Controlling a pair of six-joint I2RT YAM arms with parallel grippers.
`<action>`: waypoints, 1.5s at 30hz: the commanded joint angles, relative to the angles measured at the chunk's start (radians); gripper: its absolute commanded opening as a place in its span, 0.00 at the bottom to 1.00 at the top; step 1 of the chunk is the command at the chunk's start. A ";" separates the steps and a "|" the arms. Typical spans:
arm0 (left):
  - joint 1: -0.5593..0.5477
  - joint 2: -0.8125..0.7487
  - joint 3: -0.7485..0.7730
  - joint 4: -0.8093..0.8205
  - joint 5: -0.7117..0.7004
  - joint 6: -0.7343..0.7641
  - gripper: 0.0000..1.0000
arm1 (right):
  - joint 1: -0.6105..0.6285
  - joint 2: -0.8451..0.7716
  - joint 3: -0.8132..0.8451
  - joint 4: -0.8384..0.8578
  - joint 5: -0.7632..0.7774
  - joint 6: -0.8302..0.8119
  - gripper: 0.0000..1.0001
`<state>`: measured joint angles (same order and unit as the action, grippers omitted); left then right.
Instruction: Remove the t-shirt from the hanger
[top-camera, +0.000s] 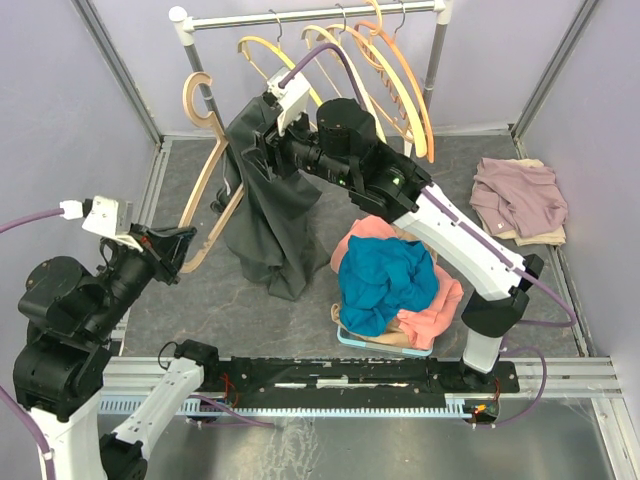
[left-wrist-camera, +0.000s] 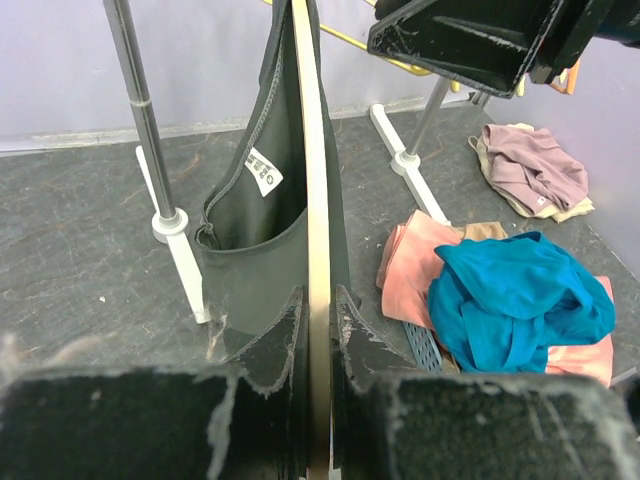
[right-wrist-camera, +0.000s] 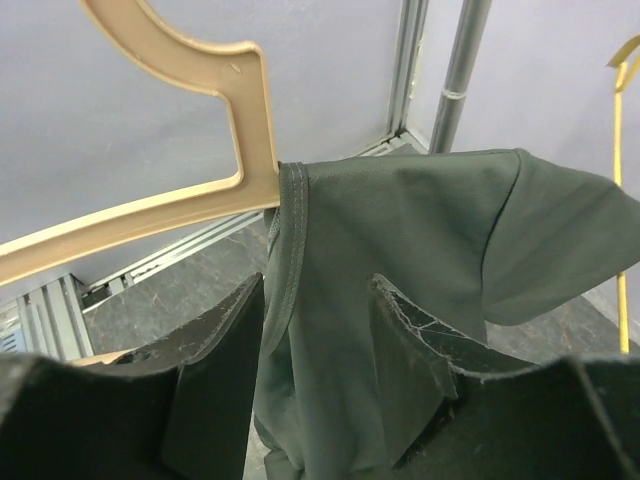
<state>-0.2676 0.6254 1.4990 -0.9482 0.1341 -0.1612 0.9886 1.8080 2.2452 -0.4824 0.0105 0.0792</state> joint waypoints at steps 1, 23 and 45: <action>0.005 -0.021 0.042 0.076 0.017 -0.022 0.03 | 0.011 0.026 0.041 0.010 -0.041 0.021 0.54; 0.005 -0.066 0.057 0.017 -0.020 -0.058 0.03 | 0.021 0.084 0.072 0.041 0.122 0.030 0.04; 0.003 -0.157 0.118 -0.123 -0.114 -0.106 0.03 | -0.030 0.179 0.134 0.091 0.409 0.015 0.03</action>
<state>-0.2680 0.4873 1.5681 -1.1061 0.0608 -0.2111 0.9699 1.9633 2.3230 -0.4507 0.3519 0.1040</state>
